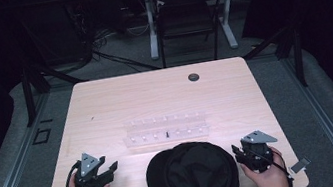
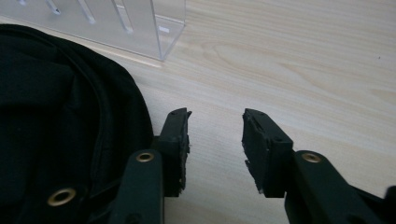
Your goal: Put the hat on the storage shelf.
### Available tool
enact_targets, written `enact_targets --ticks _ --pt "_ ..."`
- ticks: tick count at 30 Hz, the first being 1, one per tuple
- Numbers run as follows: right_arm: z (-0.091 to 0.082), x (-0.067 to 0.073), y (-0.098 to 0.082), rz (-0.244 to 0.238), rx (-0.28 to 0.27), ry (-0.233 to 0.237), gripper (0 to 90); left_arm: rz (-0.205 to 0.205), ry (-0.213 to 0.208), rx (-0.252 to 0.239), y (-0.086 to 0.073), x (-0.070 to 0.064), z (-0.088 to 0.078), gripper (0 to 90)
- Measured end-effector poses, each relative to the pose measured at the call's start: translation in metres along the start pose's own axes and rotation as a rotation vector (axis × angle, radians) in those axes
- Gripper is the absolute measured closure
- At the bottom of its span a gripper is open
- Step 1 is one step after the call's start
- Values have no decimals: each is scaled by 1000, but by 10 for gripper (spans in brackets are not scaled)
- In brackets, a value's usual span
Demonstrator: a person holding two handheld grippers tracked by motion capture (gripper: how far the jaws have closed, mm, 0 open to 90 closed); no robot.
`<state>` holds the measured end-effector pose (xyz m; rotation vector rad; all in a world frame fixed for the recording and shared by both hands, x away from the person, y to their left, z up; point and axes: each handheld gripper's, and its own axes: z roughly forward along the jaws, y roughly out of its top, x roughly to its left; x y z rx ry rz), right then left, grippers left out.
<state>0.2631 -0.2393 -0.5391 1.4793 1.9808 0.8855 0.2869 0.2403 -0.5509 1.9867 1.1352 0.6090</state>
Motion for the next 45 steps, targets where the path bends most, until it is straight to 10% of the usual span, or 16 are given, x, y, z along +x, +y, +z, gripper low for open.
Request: enact_targets --ticks 13,34,45 --pt "-31 17 6 7 74 108 647 -51 -87 -40 9 -11 -11 514" --pt "-22 15 -13 112 152 160 756 38 -433 -14 36 -68 5 529" --pt "-14 18 -11 109 182 166 863 56 -445 51 34 -73 13 695"
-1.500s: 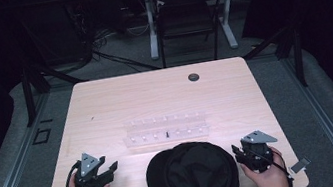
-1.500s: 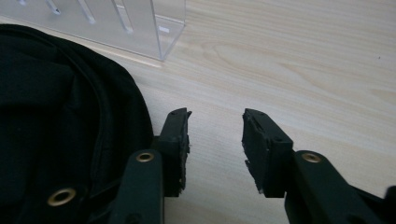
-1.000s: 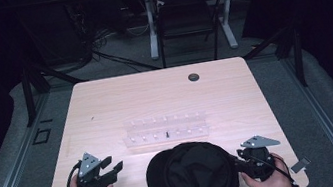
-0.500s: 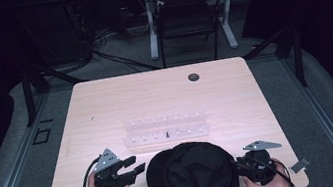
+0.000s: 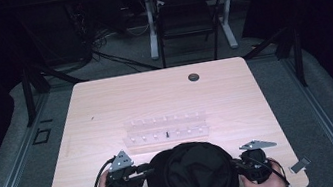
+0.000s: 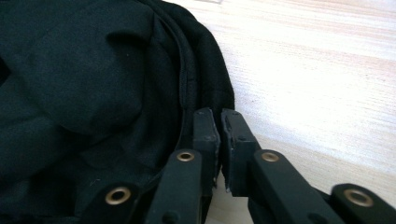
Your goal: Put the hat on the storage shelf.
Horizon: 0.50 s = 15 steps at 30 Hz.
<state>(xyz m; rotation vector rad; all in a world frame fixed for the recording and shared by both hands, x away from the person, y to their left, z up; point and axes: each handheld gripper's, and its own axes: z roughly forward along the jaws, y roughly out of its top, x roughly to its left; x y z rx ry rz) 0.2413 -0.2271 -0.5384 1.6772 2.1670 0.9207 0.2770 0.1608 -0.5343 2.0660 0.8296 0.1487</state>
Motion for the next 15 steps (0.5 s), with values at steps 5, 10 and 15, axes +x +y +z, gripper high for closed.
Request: enact_targets --ticks 5,10,15 --pt "0 -4 5 0 -10 -10 871 4 18 -19 4 -1 6 710" --pt "0 -18 14 22 -25 -24 871 42 49 -45 11 -4 17 712" --pt "5 -33 26 69 5 -4 870 69 55 -61 11 -8 20 687"
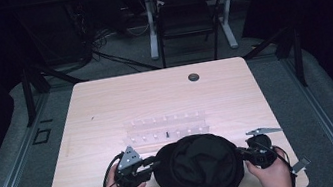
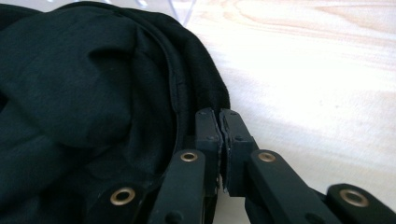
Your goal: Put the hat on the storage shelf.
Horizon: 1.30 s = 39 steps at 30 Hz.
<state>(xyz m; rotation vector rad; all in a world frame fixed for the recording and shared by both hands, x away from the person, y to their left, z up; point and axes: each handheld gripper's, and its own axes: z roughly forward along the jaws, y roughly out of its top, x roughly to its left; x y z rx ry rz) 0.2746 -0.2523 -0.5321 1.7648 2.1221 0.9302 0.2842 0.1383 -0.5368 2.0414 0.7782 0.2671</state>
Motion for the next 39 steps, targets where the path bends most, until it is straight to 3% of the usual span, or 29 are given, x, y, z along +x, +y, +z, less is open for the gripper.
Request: enact_targets --ticks 3,4,5,6,7,10,11,14,16,20,26,29,34,39 --pt "3 0 11 -6 63 5 858 0 -7 -14 0 2 -3 661" --pt "4 2 17 -37 118 -5 835 -11 -4 -23 -2 3 -6 648" --pt "4 2 17 -37 118 -5 835 -11 -4 -23 -2 3 -6 642" --pt "4 3 24 -42 172 3 823 -20 -12 -33 -3 5 -7 642" --pt "4 3 24 -42 172 3 823 -25 -12 -34 -4 6 -9 642" --pt "3 3 36 -36 286 20 792 -28 -13 -41 -6 8 -12 639" --pt "5 4 39 -20 296 21 785 -28 -12 -50 -7 8 -12 635" --pt "7 5 49 -38 408 15 781 -11 4 -47 -10 10 -18 625" --pt "8 6 49 -35 410 6 781 -14 8 -48 -11 10 -18 624" --pt "13 4 54 -29 487 15 774 -24 30 -34 -17 16 -22 619" --pt "19 1 59 1 492 28 767 -38 52 -27 -22 20 -26 619" --pt "20 -1 62 -38 538 29 758 -39 61 -7 -23 23 -28 619" --pt "26 -3 60 -5 527 31 741 -49 76 -12 -25 26 -30 617" --pt "32 -5 59 -11 572 36 740 -56 97 -11 -26 30 -34 611"
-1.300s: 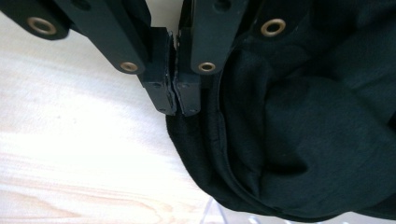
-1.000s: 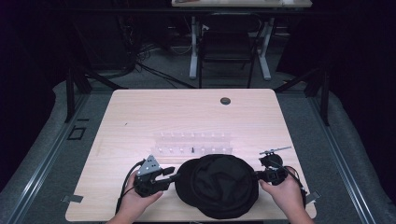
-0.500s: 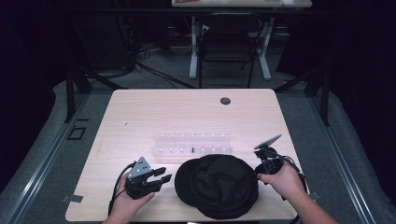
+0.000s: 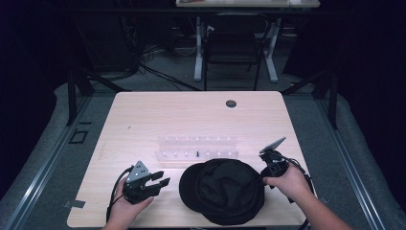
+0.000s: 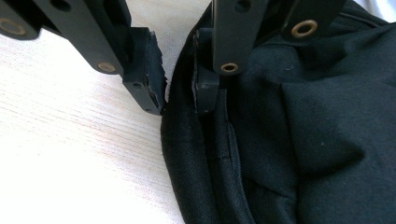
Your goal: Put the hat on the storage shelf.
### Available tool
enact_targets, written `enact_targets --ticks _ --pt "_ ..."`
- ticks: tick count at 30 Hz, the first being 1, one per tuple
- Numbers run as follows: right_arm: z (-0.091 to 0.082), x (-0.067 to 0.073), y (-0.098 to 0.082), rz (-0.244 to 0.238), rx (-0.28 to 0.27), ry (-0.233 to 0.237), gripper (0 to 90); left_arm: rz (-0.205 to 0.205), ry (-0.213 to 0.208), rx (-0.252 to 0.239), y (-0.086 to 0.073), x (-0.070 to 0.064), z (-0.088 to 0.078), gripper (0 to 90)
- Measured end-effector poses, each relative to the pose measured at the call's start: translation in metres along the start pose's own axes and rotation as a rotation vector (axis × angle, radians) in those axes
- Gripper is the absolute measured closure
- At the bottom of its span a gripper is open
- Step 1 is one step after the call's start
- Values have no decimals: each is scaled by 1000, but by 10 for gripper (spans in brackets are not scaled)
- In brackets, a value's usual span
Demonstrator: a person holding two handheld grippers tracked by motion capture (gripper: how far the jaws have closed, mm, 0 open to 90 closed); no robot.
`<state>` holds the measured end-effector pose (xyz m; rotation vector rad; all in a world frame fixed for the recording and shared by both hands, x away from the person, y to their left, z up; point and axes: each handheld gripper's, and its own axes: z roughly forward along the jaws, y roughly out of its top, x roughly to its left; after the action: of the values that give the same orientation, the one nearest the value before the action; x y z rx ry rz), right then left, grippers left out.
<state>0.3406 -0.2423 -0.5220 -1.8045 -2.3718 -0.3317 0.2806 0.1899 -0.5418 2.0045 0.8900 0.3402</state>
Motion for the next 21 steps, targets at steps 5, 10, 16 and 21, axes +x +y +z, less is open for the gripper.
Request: enact_targets --ticks 5,10,16,21 --pt "3 0 1 -6 21 0 761 -13 19 6 -2 6 -2 609" --pt "7 -4 2 17 28 29 786 -31 37 3 -3 14 -3 608" --pt "8 -3 3 21 30 46 849 -45 40 1 -4 17 -3 605" --pt "7 -1 2 21 16 53 871 -41 48 6 -5 18 -5 605"
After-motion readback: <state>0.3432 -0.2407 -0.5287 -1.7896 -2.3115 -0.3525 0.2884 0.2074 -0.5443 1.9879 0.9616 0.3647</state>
